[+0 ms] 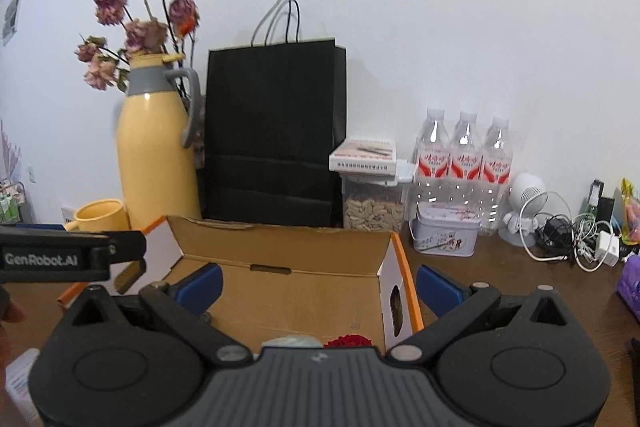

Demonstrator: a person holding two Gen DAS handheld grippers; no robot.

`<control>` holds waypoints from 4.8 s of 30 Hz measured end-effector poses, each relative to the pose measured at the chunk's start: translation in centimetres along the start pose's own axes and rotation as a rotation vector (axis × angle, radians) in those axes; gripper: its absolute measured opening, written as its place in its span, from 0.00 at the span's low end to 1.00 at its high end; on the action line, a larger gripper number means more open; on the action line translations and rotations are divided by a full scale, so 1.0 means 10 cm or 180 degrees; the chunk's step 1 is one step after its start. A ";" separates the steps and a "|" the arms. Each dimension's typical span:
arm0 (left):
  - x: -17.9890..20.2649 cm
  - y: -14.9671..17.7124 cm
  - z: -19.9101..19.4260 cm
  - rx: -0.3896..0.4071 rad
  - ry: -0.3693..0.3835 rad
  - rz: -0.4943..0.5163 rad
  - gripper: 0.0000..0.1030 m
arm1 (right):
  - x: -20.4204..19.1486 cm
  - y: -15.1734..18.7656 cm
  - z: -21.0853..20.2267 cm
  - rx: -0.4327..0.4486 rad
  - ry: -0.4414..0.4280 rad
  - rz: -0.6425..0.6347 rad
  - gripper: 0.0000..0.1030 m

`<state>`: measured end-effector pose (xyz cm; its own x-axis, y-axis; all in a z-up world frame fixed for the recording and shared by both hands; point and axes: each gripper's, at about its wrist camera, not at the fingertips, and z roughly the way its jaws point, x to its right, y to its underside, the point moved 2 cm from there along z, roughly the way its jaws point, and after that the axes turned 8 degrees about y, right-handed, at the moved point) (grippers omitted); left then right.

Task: Organize objects
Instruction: 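Lower the cable and rose into the box and open both tools, then return to the table and grasp a white bottle cap with the right tool, then grasp the white heart-shaped piece with the left tool while the right tool holds the cap, then carry the white piece and cap over the box and open both tools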

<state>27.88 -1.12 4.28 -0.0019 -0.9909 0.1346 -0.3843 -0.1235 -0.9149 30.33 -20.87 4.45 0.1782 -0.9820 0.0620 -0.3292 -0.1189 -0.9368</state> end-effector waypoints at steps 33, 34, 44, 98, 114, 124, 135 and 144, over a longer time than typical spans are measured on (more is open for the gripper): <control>-0.28 0.94 -1.58 -0.0295 0.0137 0.0157 1.00 | -0.03 0.99 -1.64 -0.0274 -0.0167 -0.0133 1.00; -0.29 0.99 -1.60 -0.0326 0.0138 0.0185 1.00 | -0.02 1.03 -1.66 -0.0306 -0.0163 -0.0122 1.00; -0.36 1.29 -1.61 -0.0546 0.0138 0.0170 1.00 | -0.01 1.41 -1.66 -0.0608 -0.0163 -0.0170 0.99; -0.04 1.52 -0.93 -0.0870 0.0057 0.0203 0.88 | -0.15 1.37 -1.41 -0.0298 -0.0186 -0.0174 0.27; 0.05 1.54 -0.87 -0.0837 0.0155 0.0309 0.28 | -0.17 1.38 -1.39 -0.0332 -0.0192 -0.0209 0.26; 0.01 1.50 -1.03 -0.0696 0.0193 0.0280 0.28 | -0.15 1.38 -1.43 -0.0248 -0.0198 -0.0209 0.26; 0.05 1.13 -1.30 -0.0221 0.0309 0.0313 0.28 | -0.25 1.24 -1.64 0.0036 -0.0384 -0.0282 0.26; 0.11 0.65 -1.14 0.0114 0.0329 0.0260 0.28 | -0.29 0.69 -1.48 0.0420 -0.0393 -0.0343 0.26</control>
<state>14.82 -2.36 2.83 -0.1277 -0.9872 0.0959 -0.3457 -0.0464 -0.9372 13.84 -21.02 2.91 0.3209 -0.9383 0.1293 -0.1793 -0.1942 -0.9644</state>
